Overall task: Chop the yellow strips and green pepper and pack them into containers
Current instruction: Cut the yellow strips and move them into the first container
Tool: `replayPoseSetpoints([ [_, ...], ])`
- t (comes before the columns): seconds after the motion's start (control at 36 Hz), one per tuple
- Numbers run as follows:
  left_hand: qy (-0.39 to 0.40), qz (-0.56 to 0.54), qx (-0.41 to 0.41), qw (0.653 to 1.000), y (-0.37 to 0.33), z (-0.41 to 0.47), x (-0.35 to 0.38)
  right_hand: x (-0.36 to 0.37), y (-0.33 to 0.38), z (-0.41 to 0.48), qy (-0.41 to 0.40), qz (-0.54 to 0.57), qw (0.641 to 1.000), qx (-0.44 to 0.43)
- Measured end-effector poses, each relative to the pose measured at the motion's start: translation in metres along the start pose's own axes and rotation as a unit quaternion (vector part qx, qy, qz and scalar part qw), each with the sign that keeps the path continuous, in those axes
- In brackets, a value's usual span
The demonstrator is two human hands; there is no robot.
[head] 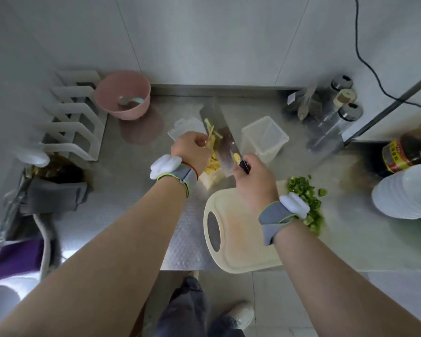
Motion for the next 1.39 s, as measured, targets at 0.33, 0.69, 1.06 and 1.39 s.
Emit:
replayPoseSetpoints([
  [0.33, -0.021, -0.087, -0.021, 0.996, 0.000, 0.018, 0.001, -0.009, -0.004, -0.010, -0.024, -0.102, 0.994, -0.031],
  [0.69, 0.021, -0.060, -0.054, 0.996, 0.003, 0.022, 0.009, -0.013, -0.014, -0.006, -0.053, 0.009, 0.999, -0.001],
  [1.06, 0.037, -0.118, -0.043, 0.991, -0.005, 0.020, 0.009, -0.001, -0.007, -0.002, -0.080, 0.082, 0.993, -0.010],
  [1.39, 0.080, -0.087, 0.024, 0.993, -0.004, 0.014, 0.014, 0.001, 0.002, 0.009, -0.085, 0.146, 0.986, 0.011],
])
Point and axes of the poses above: each hand's wrist, its own z-axis towards the middle knuckle, its own x-axis out of the palm, y = z × x, the point moved 7 cm from there along z, towards the middle knuckle, and after that the axes turned 2 degrees about -x, right-handed, at the moved point
